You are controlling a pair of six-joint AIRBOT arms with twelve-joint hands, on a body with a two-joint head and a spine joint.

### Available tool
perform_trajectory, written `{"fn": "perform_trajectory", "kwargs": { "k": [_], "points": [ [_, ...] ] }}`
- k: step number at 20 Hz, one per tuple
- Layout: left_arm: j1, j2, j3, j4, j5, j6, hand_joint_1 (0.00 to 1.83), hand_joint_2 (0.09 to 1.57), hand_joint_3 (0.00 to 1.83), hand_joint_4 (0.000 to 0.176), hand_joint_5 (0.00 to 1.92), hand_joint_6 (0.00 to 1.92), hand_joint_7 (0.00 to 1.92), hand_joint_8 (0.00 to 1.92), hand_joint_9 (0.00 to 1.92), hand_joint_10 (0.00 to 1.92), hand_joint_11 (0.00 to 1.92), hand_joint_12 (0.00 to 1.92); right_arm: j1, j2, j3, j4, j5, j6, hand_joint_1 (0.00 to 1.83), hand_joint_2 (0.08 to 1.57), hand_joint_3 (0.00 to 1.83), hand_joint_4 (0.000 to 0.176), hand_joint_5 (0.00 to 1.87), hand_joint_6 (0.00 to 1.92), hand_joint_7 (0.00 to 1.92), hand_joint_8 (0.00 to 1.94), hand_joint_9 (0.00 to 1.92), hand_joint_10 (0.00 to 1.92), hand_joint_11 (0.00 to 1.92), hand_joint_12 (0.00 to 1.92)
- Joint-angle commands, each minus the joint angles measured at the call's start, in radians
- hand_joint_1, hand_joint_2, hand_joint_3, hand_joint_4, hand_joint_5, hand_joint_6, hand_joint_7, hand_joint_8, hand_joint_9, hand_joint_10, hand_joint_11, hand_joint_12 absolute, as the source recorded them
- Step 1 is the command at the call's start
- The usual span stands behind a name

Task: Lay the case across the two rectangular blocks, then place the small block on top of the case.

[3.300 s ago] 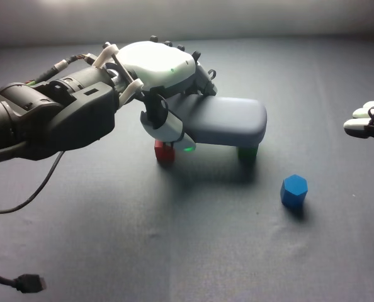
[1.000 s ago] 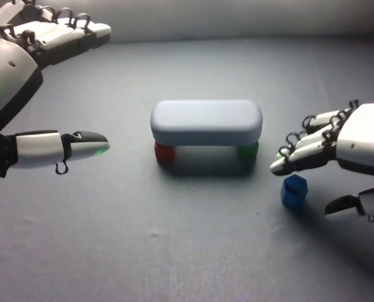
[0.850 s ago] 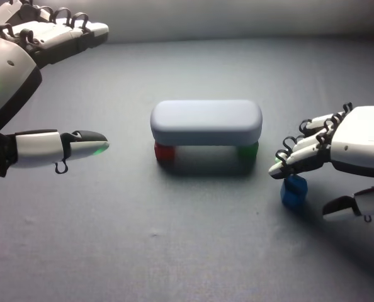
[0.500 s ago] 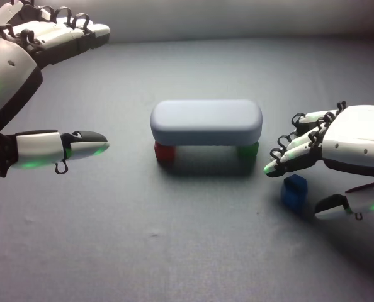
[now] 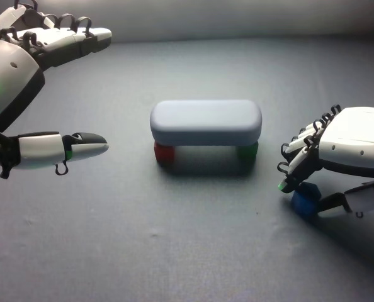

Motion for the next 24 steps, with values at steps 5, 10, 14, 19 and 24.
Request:
{"fn": "perform_trajectory", "kwargs": {
  "k": [5,10,14,19,24],
  "points": [
    [-0.005,-0.008,0.008,0.007,-0.123,-0.009,0.89,0.88,0.00,0.000,0.46,0.00,0.54,0.01,0.54,0.02,0.03,1.17,0.018,-0.006,0.007,0.027,0.089,0.002,1.25,1.14,0.00,0.000,0.94,0.88,0.95,1.29,0.83,1.47,0.75,1.76],
    [0.000,-0.008,0.007,0.007,-0.125,-0.014,0.89,0.87,0.00,0.000,0.46,0.00,0.55,0.00,0.54,0.01,0.02,1.12,0.041,-0.005,0.003,0.028,0.106,0.002,1.24,1.12,0.00,0.000,0.85,1.15,1.09,0.92,0.94,1.14,0.73,1.50],
    [0.011,-0.007,0.006,0.002,-0.128,-0.020,0.88,0.86,0.00,0.000,0.45,0.00,0.56,0.00,0.57,0.02,0.07,1.14,0.104,0.001,0.004,0.031,0.153,0.002,1.22,1.13,0.00,0.000,0.89,1.09,1.02,1.01,0.88,0.96,0.61,1.48],
    [0.039,-0.004,0.004,-0.013,-0.139,-0.031,0.89,0.85,0.00,0.000,0.46,0.00,0.55,0.00,0.56,0.00,0.11,1.01,0.198,0.001,0.037,0.039,0.174,0.002,1.25,1.11,0.00,0.000,0.99,0.82,1.00,1.19,0.86,1.34,0.73,1.74],
    [0.040,-0.007,0.007,-0.014,-0.130,-0.030,0.89,0.85,0.00,0.000,0.46,0.00,0.54,0.00,0.55,0.00,0.10,1.00,0.259,-0.043,0.088,0.047,0.166,0.002,1.26,1.07,0.00,0.000,1.05,0.74,1.11,0.97,1.02,1.21,0.89,1.57]
  ]
}}
